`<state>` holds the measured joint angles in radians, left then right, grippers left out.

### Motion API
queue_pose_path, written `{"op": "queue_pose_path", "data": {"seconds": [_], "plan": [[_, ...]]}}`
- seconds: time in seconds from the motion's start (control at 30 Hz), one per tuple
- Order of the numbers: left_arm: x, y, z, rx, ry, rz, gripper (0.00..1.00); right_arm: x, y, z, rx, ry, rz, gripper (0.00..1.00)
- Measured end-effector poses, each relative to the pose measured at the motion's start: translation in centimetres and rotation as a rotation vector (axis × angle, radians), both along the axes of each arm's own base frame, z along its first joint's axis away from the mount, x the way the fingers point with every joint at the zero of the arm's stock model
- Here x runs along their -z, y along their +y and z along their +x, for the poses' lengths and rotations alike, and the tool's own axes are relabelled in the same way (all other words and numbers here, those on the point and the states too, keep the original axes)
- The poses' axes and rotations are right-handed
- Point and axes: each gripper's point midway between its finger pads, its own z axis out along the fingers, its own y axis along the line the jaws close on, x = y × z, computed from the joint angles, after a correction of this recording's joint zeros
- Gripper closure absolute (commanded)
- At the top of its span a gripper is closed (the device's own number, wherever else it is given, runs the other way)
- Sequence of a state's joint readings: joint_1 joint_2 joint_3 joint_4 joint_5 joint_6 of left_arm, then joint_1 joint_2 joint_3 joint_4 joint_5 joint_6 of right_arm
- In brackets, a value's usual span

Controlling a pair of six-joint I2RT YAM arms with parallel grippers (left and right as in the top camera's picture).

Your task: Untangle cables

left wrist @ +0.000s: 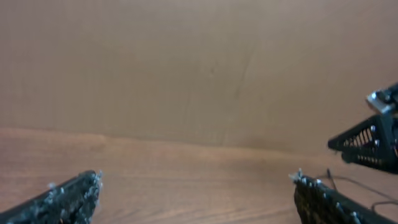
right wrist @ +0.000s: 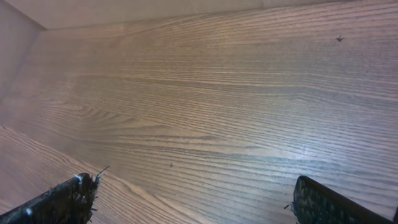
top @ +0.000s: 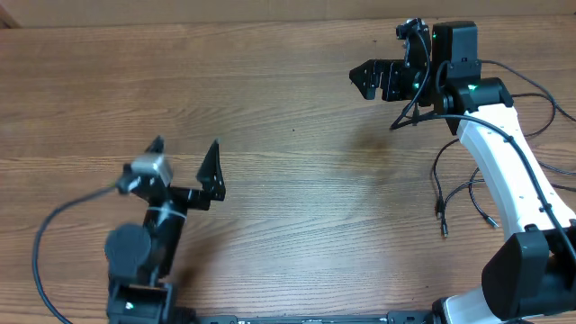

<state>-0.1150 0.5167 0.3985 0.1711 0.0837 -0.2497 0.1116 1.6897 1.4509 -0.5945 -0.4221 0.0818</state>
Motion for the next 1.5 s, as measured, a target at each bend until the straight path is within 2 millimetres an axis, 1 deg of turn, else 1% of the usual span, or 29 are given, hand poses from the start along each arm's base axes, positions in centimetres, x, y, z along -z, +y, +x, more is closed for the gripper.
{"op": "queue_pose_path", "data": {"seconds": [0.13,0.33,0.47,0.67,0.87,1.07,1.2,1.5], "plan": [[2.4,1.1,-1.0,-0.032,-0.055,0.013,0.0,0.0,0.0,0.0,0.0,0.001,0.0,0.0],[5.8,2.9,-2.0,-0.097,-0.092,0.017,0.0,0.0,0.0,0.0,-0.001,0.0,0.0,0.0],[7.9,3.5,-2.2,-0.119,-0.064,0.022,0.0,0.0,0.0,0.0,-0.001,0.001,0.0,0.0],[8.3,3.4,-2.6,-0.116,-0.064,0.08,0.0,0.0,0.0,0.0,0.0,0.0,0.0,0.0],[10.7,3.2,-3.0,-0.105,0.015,0.155,0.0,0.0,0.0,0.0,-0.001,0.0,0.0,0.0],[11.0,3.5,-3.6,-0.116,0.016,0.217,0.0,0.0,0.0,0.0,0.0,-0.001,0.0,0.0],[12.7,3.3,-3.7,-0.093,0.073,0.275,0.0,0.0,0.0,0.0,0.0,0.0,0.0,0.0],[12.7,3.0,-3.7,-0.07,0.062,0.327,0.01,0.0,0.0,0.0,0.0,0.0,0.0,0.0]]}}
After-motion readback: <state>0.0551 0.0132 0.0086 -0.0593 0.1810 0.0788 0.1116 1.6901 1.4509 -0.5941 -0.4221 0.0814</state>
